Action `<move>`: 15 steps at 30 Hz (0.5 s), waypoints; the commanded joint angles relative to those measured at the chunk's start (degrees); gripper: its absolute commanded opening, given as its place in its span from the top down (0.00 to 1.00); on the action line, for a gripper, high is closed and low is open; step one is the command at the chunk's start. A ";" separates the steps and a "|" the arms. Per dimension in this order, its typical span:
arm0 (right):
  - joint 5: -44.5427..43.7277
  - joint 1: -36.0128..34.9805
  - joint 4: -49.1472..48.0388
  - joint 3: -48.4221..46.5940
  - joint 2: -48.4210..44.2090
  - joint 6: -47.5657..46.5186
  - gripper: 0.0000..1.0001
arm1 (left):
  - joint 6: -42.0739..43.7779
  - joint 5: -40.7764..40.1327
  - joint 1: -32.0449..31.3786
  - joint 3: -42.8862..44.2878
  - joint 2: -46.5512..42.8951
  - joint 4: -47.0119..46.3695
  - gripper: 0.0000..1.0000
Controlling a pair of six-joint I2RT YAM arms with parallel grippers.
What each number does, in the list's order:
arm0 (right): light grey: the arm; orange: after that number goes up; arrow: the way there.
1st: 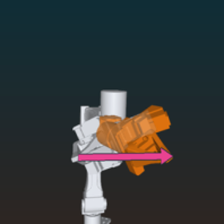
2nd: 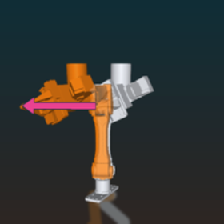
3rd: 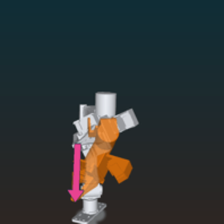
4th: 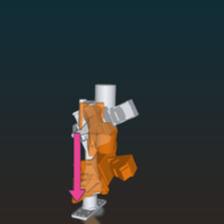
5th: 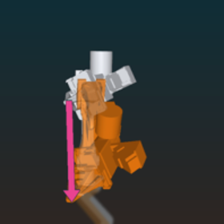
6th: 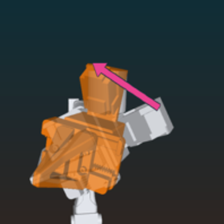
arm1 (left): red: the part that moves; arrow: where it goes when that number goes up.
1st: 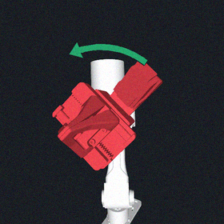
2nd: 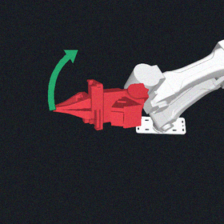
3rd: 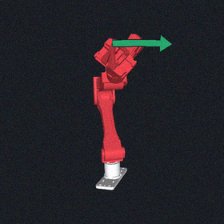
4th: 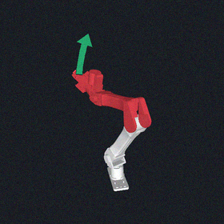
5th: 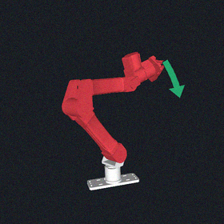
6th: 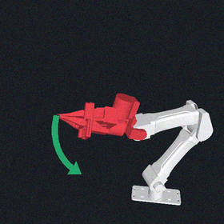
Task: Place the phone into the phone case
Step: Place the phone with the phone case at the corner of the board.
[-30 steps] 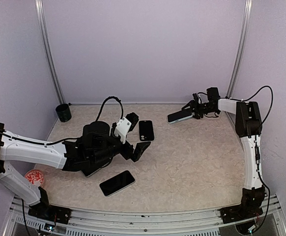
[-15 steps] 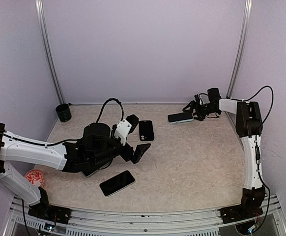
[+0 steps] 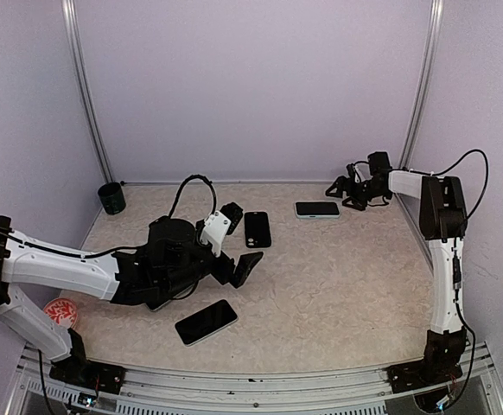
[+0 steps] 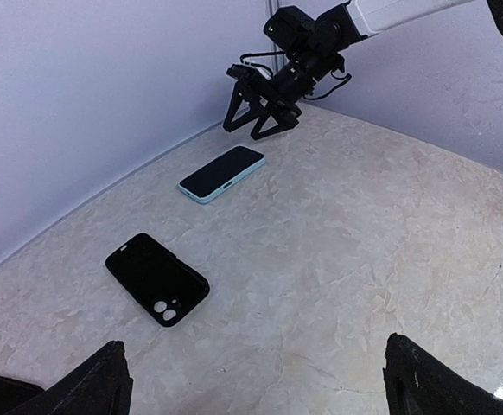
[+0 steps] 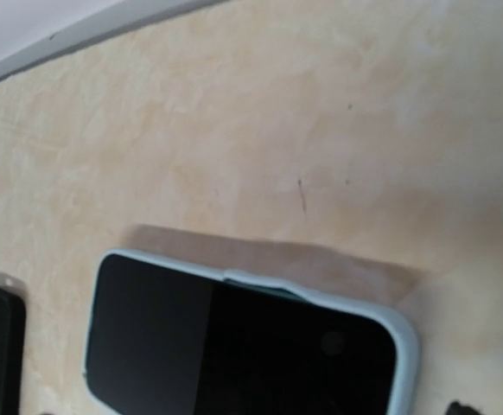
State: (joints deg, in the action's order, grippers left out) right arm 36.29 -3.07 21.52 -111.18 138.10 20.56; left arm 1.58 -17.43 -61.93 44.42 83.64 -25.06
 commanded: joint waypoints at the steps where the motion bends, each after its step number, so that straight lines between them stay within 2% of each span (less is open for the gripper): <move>1: -5.56 0.70 1.00 2.34 -5.61 -2.64 0.04 | -0.72 -2.30 -0.60 2.93 1.59 2.54 0.01; 4: -8.37 0.50 -0.13 6.26 -9.14 -2.99 0.01 | 0.75 -5.11 -1.39 4.86 2.42 4.82 0.01; 10: -18.55 -3.43 -6.78 19.29 -18.47 -3.80 0.00 | 1.90 -11.81 -2.28 4.36 0.58 2.55 0.01; 15: -23.84 -8.22 -9.76 27.83 -23.73 -4.09 0.00 | 1.35 -11.64 -2.03 3.29 -1.25 2.11 0.01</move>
State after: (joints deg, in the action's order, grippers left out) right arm 19.09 -6.87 15.97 -88.84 119.00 17.54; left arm 2.85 -27.00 -64.05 47.92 85.03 -21.39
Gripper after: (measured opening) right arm 0.997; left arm 0.989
